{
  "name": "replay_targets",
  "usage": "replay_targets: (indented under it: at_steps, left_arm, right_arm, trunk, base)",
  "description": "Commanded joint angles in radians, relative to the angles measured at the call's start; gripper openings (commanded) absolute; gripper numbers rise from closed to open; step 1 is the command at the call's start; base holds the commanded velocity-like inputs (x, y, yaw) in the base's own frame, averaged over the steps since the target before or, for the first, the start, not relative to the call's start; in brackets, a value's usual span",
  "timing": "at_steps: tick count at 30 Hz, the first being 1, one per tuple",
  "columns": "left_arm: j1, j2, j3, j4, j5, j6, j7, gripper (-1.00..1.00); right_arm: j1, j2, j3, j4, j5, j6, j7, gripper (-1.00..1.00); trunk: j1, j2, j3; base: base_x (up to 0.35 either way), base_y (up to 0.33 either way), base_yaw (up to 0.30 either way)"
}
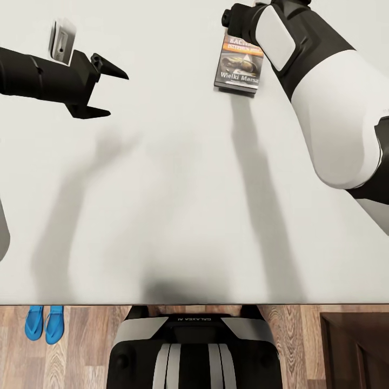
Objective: In the bedroom, move the book from the bed onto either nightstand, and place the two sandals side by side next to the bed.
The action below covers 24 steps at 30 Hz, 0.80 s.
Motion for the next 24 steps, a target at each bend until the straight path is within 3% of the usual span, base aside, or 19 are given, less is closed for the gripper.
replay_targets:
  at_steps: [1,24]
  left_arm:
    - [-0.001,0.001,0.000,0.000,0.004,0.009,0.006,1.00]
    - [-0.001,0.001,-0.003,-0.001,0.004,0.009,0.006,1.00]
  right_arm:
    - [0.000,0.000,0.005,-0.002,-0.009,0.004,-0.007,1.00]
    - [0.000,0.000,0.005,0.010,-0.010,0.002,-0.007,1.00]
  trunk:
    - [0.000,0.000,0.000]
    - [0.000,0.000,0.000]
  base:
    - [0.115,0.000,0.000]
    - [0.046,0.000,0.000]
